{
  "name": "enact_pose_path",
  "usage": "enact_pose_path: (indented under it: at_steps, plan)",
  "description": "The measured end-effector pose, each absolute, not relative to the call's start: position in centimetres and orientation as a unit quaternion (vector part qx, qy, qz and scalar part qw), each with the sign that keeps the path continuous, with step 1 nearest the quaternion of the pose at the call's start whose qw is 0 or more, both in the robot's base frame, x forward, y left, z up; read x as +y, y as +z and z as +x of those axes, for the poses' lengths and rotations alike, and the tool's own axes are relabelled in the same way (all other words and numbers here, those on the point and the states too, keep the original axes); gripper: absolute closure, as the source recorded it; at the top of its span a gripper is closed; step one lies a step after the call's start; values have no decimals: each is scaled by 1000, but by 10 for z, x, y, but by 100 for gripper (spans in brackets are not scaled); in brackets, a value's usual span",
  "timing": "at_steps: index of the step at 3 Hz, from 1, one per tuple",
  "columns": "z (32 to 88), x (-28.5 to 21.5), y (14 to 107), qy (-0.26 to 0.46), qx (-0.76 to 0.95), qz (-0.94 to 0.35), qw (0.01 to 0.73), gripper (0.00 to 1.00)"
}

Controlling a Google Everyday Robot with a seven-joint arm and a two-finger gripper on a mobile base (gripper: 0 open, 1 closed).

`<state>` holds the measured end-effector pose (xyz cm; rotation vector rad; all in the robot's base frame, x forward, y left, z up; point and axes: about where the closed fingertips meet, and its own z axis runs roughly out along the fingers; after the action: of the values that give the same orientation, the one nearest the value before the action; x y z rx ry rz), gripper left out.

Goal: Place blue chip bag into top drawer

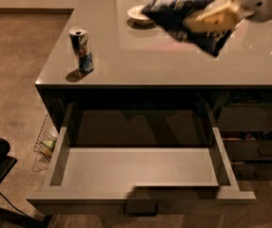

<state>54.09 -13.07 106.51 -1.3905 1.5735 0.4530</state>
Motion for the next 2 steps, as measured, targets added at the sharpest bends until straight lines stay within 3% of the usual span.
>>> enact_pose_path:
  at_steps: [1, 2]
  plan:
    - [482, -96, 1049, 153, 633, -601, 463, 100]
    - [482, -95, 1031, 165, 642, -599, 449, 100]
